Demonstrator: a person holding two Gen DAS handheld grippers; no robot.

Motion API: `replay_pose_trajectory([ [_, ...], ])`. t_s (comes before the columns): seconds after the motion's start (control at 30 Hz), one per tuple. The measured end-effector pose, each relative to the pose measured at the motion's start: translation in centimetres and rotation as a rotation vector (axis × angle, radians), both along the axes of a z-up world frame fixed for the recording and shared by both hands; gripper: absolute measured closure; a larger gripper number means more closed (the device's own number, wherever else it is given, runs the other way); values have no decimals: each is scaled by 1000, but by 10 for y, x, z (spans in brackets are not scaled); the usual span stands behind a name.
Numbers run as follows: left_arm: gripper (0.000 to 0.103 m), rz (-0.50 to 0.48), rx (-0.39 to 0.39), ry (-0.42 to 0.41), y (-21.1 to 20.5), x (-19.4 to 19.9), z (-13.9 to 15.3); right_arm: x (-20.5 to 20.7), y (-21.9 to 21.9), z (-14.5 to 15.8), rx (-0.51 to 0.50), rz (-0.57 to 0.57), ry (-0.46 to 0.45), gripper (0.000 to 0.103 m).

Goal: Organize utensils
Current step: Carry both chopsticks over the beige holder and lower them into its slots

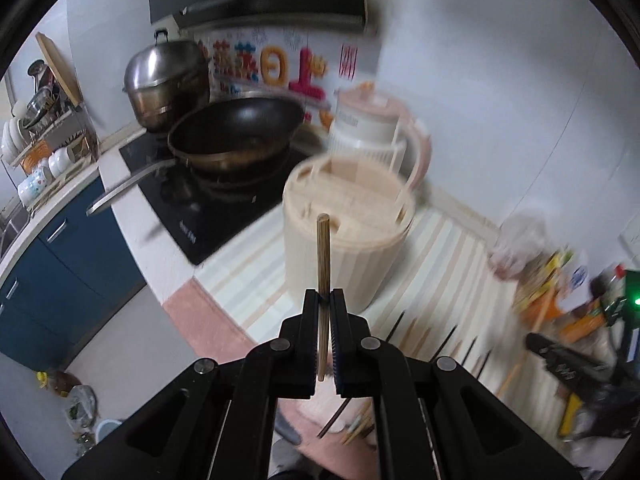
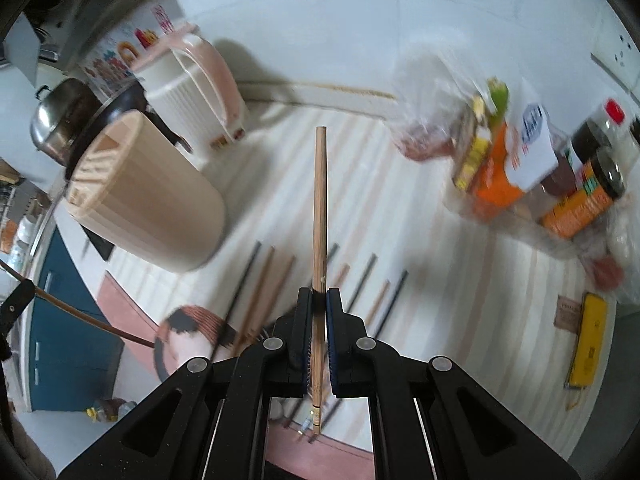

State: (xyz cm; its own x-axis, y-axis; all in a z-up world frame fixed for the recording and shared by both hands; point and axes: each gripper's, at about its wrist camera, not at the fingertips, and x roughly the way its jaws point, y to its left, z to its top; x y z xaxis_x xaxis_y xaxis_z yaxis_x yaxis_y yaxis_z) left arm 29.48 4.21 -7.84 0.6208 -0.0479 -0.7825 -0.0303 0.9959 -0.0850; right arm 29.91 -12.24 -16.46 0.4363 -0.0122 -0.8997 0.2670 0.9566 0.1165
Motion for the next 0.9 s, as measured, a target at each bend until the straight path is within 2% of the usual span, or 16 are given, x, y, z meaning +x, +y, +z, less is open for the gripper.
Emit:
replay_pose_trajectory([
  [0.2,100,7,-32,-94,-3,8,54,23,10,40,37,52,-95,96],
  [0.37,100,19,-39,-163,2,36,96,54,22,90,81,102,-196,96],
  [0.53,100,-5,-28,-208,9,72,125,88,46,134,70,117,-294,96],
  [0.73,100,-72,-26,-203,25,122,129,133,75,164,63,87,-384,96],
  [0.9,100,-125,-64,-138,38,164,112,172,99,164,64,33,-427,96],
])
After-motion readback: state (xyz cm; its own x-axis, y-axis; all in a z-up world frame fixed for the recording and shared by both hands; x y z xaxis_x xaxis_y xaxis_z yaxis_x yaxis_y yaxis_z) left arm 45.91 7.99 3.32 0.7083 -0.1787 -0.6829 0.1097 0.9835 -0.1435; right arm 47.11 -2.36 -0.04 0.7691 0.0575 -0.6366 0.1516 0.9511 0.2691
